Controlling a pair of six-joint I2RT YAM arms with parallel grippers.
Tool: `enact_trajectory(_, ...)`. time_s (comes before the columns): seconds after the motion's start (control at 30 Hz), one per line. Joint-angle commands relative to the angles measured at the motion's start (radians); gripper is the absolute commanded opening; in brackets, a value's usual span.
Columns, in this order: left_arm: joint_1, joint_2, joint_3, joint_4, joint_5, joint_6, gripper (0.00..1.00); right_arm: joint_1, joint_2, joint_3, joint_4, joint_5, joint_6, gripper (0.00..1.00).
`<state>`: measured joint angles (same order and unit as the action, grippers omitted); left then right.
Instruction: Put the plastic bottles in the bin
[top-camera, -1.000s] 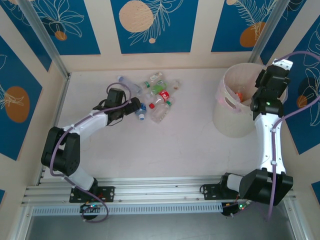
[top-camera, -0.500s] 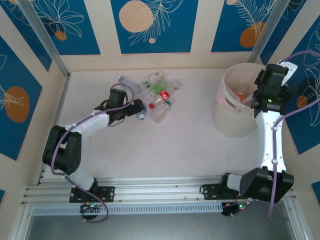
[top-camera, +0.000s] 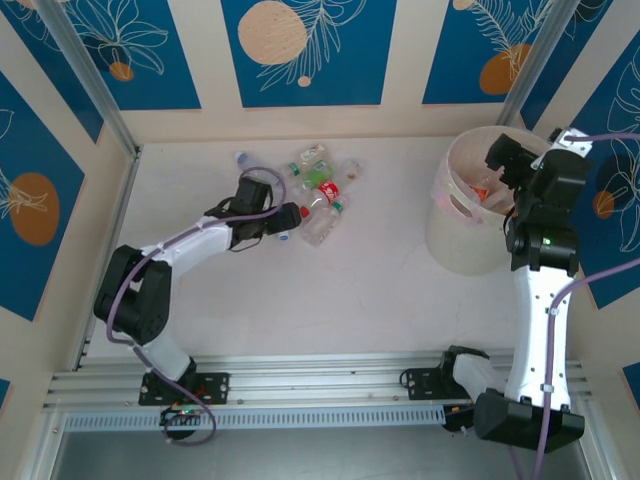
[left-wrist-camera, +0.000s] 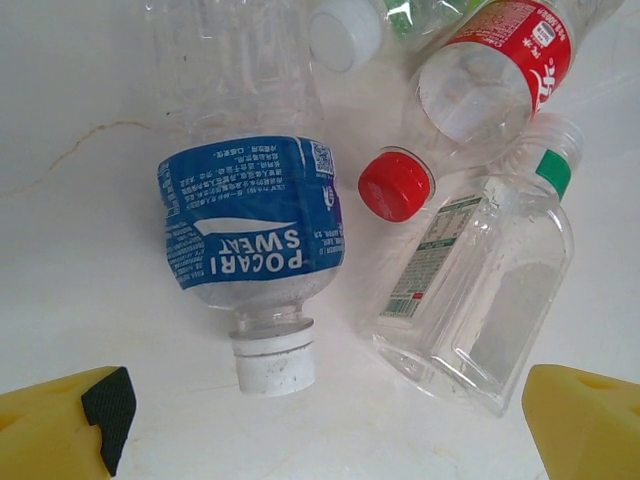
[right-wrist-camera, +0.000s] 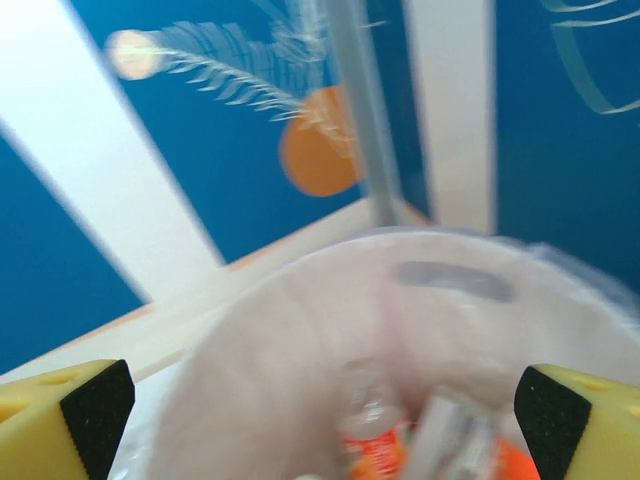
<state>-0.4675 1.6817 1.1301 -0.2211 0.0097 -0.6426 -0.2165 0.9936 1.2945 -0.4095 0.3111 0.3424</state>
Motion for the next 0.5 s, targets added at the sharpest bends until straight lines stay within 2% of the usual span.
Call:
enact_trajectory(0.0,-0.002,0.06,0.077,-0.088,-0.073,0.038,1.0,0.022,-0.016,-0.023,0.03,-0.282,0.065,1.0)
enact_trajectory(0.1,0.0,0.115,0.133,-0.119,-0.102,0.028,1.0,0.051,-0.04,-0.046,0.036,-0.327,0.09,1.0)
enact_trajectory(0.3,0.029,0.183,0.151,-0.061,-0.075,0.003,1.0,0.072,-0.079,-0.082,0.004,-0.326,0.104,1.0)
enact_trajectory(0.47,0.081,0.247,0.14,0.031,0.054,-0.035,1.0,0.079,-0.089,-0.093,-0.016,-0.329,0.111,0.99)
